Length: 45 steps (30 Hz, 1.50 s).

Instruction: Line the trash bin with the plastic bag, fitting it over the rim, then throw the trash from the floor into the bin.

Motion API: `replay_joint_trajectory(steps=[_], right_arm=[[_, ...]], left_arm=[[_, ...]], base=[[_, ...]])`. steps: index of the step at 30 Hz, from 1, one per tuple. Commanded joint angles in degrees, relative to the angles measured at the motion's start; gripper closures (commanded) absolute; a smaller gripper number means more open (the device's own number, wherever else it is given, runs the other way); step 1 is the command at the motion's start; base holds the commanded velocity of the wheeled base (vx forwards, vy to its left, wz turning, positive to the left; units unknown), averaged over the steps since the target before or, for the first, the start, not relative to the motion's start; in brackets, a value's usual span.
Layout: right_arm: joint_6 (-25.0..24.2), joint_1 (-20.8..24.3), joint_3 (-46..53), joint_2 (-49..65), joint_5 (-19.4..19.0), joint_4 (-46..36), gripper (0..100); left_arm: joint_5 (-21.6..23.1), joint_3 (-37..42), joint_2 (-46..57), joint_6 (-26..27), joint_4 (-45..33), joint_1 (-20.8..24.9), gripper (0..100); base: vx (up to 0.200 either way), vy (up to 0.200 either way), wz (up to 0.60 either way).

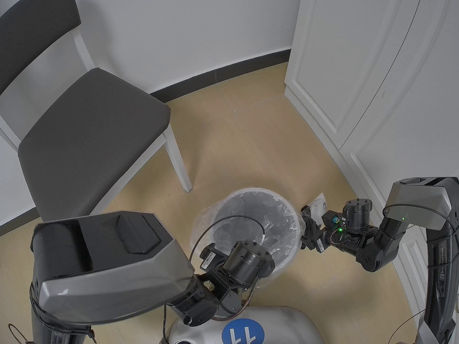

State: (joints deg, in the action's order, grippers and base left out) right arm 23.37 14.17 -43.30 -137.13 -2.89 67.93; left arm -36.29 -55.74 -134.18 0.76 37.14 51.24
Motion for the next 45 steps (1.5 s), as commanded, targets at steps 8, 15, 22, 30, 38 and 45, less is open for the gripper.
replay_joint_trajectory(steps=[8,15,22,30,38,45], right_arm=[[0.0,-0.3,0.3,0.6,-0.2,0.2,0],[0.0,-0.4,0.5,0.6,-0.2,1.6,0],[0.0,-0.4,0.1,0.4,-0.2,1.6,0],[0.0,-0.4,0.4,0.4,-0.2,1.6,0],[0.0,-0.5,0.5,0.5,-0.2,1.6,0],[0.0,-0.7,1.0,0.6,-0.2,1.7,0]], left_arm=[[0.0,5.6,1.9,-3.2,-0.1,3.7,0],[0.0,4.8,1.6,-4.5,-0.1,4.4,0],[0.0,-2.5,3.0,-4.0,-3.5,2.5,0],[0.0,-6.9,-0.4,-3.9,-5.7,-1.3,0],[0.0,-5.1,-0.6,-4.1,-5.6,-2.5,0],[0.0,-0.5,0.8,-5.5,-4.4,-0.1,0]], base=[[0.0,0.0,0.0],[0.0,0.0,0.0],[0.0,0.0,0.0],[0.0,0.0,0.0],[0.0,0.0,0.0],[0.0,0.0,0.0]])
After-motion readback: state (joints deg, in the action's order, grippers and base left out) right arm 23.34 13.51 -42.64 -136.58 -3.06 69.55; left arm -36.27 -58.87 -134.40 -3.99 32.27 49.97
